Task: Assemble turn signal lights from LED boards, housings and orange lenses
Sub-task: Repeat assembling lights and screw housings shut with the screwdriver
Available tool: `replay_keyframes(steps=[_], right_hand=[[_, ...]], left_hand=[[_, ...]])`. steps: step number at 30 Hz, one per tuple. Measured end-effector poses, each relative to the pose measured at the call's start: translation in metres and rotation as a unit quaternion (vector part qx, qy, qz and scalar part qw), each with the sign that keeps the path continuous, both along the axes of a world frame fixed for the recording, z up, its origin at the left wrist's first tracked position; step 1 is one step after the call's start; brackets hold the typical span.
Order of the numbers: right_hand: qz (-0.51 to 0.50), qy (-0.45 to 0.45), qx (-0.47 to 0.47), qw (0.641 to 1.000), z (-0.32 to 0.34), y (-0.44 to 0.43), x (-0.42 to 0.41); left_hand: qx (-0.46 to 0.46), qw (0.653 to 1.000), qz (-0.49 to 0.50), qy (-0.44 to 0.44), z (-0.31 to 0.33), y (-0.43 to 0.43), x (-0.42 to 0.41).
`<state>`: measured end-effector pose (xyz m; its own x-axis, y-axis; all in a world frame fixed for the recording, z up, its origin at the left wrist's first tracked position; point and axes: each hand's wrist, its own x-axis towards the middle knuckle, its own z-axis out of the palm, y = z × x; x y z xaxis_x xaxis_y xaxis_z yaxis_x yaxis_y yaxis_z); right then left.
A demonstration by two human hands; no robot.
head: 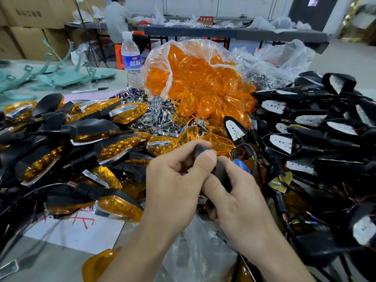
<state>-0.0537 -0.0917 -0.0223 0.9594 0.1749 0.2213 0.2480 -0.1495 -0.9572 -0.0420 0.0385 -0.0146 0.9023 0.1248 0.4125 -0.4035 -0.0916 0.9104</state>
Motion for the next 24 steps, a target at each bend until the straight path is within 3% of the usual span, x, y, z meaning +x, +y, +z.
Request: replay_keyframes(steps=[3,7,10,15,18,21,24], right_hand=[[-0.018,0.013,-0.030,0.999,0.000,0.002,0.000],[0.050,0.077,0.075,0.993,0.004,0.006,0.000],[0.018,0.064,0.102,0.993,0.003,0.006,0.002],[0.009,0.077,0.148,0.986,0.000,0.007,0.001],[-0.012,0.055,0.102,0.993,0.003,0.010,-0.001],[-0.092,-0.012,-0.041,0.995,0.005,0.006,-0.003],[-0.087,-0.046,-0.108,0.989,0.009,0.000,-0.007]], left_hand=[[-0.010,1.000,0.021,0.013,0.001,0.004,0.001],[-0.095,0.994,0.028,0.054,0.006,0.009,0.009],[-0.143,0.985,-0.003,0.099,0.003,0.008,0.010],[-0.097,0.981,-0.088,0.147,-0.006,-0.001,0.006],[-0.081,0.985,-0.043,0.146,-0.002,0.000,0.005],[-0.099,0.980,-0.007,0.173,0.009,0.010,0.005],[-0.221,0.953,0.001,0.207,0.023,0.041,0.013]])
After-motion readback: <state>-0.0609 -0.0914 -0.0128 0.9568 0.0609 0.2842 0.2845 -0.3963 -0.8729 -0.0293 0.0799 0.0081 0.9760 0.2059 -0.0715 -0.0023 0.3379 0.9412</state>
